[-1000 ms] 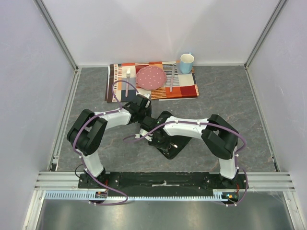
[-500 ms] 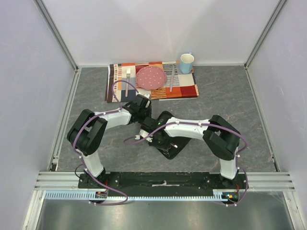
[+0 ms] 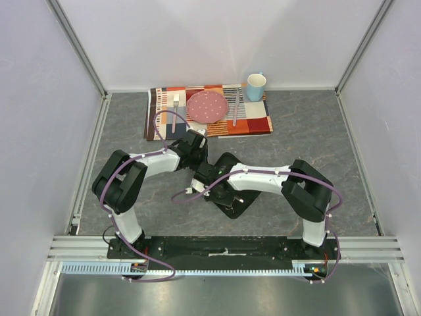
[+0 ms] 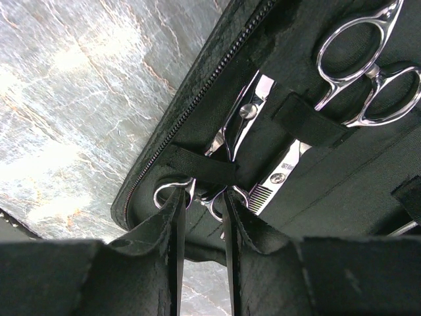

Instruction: Sort the hair-cutting tools

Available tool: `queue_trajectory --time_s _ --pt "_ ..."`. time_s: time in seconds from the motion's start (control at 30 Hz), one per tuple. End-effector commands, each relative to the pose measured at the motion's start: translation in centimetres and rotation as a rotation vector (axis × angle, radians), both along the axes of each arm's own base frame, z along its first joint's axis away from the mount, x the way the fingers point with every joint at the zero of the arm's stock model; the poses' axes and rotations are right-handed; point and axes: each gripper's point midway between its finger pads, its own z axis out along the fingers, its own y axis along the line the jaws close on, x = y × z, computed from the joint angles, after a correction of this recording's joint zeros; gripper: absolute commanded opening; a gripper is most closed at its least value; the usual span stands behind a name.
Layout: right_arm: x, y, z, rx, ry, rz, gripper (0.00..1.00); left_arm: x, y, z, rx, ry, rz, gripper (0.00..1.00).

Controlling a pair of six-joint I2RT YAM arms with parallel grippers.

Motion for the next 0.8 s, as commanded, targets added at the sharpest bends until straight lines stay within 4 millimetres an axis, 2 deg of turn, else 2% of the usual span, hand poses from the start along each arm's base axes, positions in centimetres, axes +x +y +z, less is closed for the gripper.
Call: queue_trajectory --time_s 0.0,0.13,0.27,0.4,0.53,0.67,0.77 --pt "7.3 5.0 0.6 0.164 -0.270 0.005 0.33 -3.4 -2.0 -0.6 -0.025 0.087 -0.111 0.03" --pt "5.5 5.6 -0.3 0.161 -0.183 0.012 0.34 -3.5 -1.9 -0.7 -0.023 0.088 -0.112 0.03" --pt "3.2 6.7 0.3 0.207 -0.111 0.015 0.37 -3.5 -2.0 -0.5 -0.030 0.088 -0.111 0.03" --pt "2.6 7.0 2.1 0.243 -0.098 -0.035 0.41 -3.2 -2.2 -0.1 -0.038 0.078 -0.109 0.03" --pt "3.3 6.8 5.2 0.265 -0.151 -0.097 0.45 -2.7 -2.6 0.6 -0.046 0.059 -0.120 0.02" --pt "3.9 5.2 8.3 0.256 -0.224 -0.151 0.48 -2.1 -2.7 1.6 -0.046 0.029 -0.117 0.02" --pt "4.6 3.0 10.0 0.211 -0.310 -0.196 0.49 -1.8 -2.6 2.0 -0.039 0.018 -0.113 0.02"
